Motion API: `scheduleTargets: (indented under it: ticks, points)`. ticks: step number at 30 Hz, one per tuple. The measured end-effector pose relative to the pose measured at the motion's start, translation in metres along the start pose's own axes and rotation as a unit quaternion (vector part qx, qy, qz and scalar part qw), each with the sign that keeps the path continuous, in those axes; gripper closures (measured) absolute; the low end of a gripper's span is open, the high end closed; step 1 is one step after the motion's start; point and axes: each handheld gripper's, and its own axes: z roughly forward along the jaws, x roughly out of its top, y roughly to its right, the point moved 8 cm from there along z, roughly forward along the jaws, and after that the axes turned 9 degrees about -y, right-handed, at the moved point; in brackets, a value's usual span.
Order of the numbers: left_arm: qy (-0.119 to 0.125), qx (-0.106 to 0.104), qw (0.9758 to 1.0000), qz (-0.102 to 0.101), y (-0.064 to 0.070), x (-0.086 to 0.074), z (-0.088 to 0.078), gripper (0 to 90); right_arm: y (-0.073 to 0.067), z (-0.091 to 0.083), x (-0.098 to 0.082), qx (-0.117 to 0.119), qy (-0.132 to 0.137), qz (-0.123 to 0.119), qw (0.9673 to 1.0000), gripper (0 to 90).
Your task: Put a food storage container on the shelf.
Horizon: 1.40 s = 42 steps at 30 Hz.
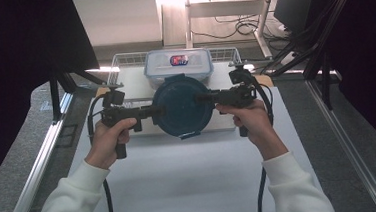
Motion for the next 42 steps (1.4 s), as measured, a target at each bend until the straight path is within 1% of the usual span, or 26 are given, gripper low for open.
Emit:
scheduleTargets:
  ticks: [2, 3, 4, 5, 7, 8, 9, 12, 13, 14, 15, 16, 17, 18, 19, 20, 21, 25, 30, 32, 33, 36, 39, 40, 41, 42]
  points:
    - [0.000, 0.000, 1.0000, 0.001, 0.000, 0.002, -0.001, 46.0, -0.001, -0.001, 0.005, 0.000, 0.003, -0.001, 1.0000, 37.2]
    - [0.004, -0.002, 1.0000, -0.001, 0.000, 0.009, -0.004, 46.2, -0.001, -0.002, 0.008, 0.001, 0.004, -0.002, 1.0000, 37.3]
    - [0.004, -0.002, 1.0000, -0.001, 0.000, 0.009, -0.004, 46.3, -0.001, -0.002, 0.008, 0.001, 0.004, -0.002, 1.0000, 37.3]
    - [0.006, -0.004, 1.0000, -0.001, 0.001, 0.014, -0.006, 46.4, -0.002, -0.003, 0.014, 0.002, 0.007, -0.001, 1.0000, 37.4]
    - [0.009, -0.002, 1.0000, 0.000, 0.002, 0.021, -0.008, 46.4, -0.002, -0.004, 0.018, 0.003, 0.011, -0.001, 0.9999, 37.4]
    - [0.009, -0.002, 1.0000, 0.000, 0.002, 0.021, -0.008, 46.4, -0.002, -0.004, 0.018, 0.003, 0.011, -0.001, 0.9999, 37.4]
    - [0.010, -0.001, 0.9999, 0.002, 0.004, 0.028, -0.010, 46.4, -0.002, -0.007, 0.024, 0.005, 0.015, 0.000, 0.9999, 37.4]
    - [0.011, -0.002, 0.9999, 0.006, 0.005, 0.034, -0.012, 46.4, -0.004, -0.011, 0.034, 0.004, 0.024, -0.004, 0.9997, 37.4]
    - [0.013, -0.002, 0.9998, 0.012, 0.007, 0.041, -0.015, 46.4, -0.006, -0.012, 0.037, 0.003, 0.026, -0.005, 0.9996, 37.5]
    - [0.013, -0.002, 0.9998, 0.012, 0.007, 0.041, -0.015, 46.4, -0.006, -0.012, 0.037, 0.003, 0.026, -0.005, 0.9996, 37.5]
    - [0.015, -0.002, 0.9998, 0.014, 0.008, 0.047, -0.017, 46.4, -0.007, -0.015, 0.044, 0.001, 0.029, -0.007, 0.9996, 37.5]
    - [0.015, -0.002, 0.9998, 0.014, 0.008, 0.047, -0.017, 46.4, -0.007, -0.015, 0.044, 0.001, 0.029, -0.007, 0.9996, 37.5]
    - [0.020, -0.001, 0.9997, 0.015, 0.008, 0.055, -0.019, 46.4, -0.007, -0.016, 0.051, 0.001, 0.034, -0.008, 0.9994, 37.6]
    - [0.020, -0.001, 0.9997, 0.015, 0.008, 0.055, -0.019, 46.4, -0.007, -0.016, 0.051, 0.001, 0.034, -0.008, 0.9994, 37.6]
    - [0.021, -0.001, 0.9997, 0.016, 0.009, 0.057, -0.020, 46.4, -0.007, -0.017, 0.058, 0.004, 0.035, -0.003, 0.9994, 37.6]
    - [0.020, 0.000, 0.9996, 0.018, 0.009, 0.060, -0.021, 46.4, -0.007, -0.017, 0.058, 0.004, 0.035, -0.003, 0.9994, 37.6]
    - [0.018, 0.002, 0.9996, 0.021, 0.009, 0.066, -0.023, 46.4, -0.007, -0.018, 0.064, 0.005, 0.036, -0.005, 0.9993, 37.6]
    - [0.018, 0.002, 0.9996, 0.022, 0.006, 0.075, -0.026, 46.4, -0.007, -0.017, 0.073, 0.004, 0.036, -0.007, 0.9993, 37.6]
    - [0.018, -0.002, 0.9996, 0.023, 0.003, 0.080, -0.026, 46.4, -0.006, -0.016, 0.080, 0.004, 0.037, -0.008, 0.9993, 37.8]
    - [0.018, -0.004, 0.9996, 0.020, 0.001, 0.083, -0.025, 46.4, -0.004, -0.016, 0.084, 0.003, 0.038, -0.004, 0.9993, 37.9]
    - [0.017, -0.004, 0.9996, 0.021, 0.000, 0.088, -0.025, 46.4, -0.003, -0.016, 0.086, 0.004, 0.038, -0.001, 0.9993, 38.0]
    - [0.016, -0.004, 0.9997, 0.018, -0.002, 0.096, -0.026, 46.4, 0.000, -0.015, 0.092, 0.006, 0.041, 0.002, 0.9992, 38.2]
    - [0.013, -0.010, 0.9998, 0.010, -0.007, 0.105, -0.025, 46.4, 0.003, -0.015, 0.101, 0.006, 0.040, 0.006, 0.9992, 38.4]
    - [0.013, -0.010, 0.9998, 0.010, -0.007, 0.105, -0.025, 46.4, 0.004, -0.015, 0.105, 0.005, 0.039, 0.008, 0.9992, 38.4]
    - [0.011, -0.013, 0.9998, 0.008, -0.010, 0.110, -0.025, 46.4, 0.006, -0.014, 0.108, 0.004, 0.040, 0.009, 0.9992, 38.4]
    - [0.011, -0.013, 0.9998, 0.008, -0.010, 0.110, -0.025, 46.4, 0.006, -0.014, 0.108, 0.004, 0.040, 0.009, 0.9992, 38.4]
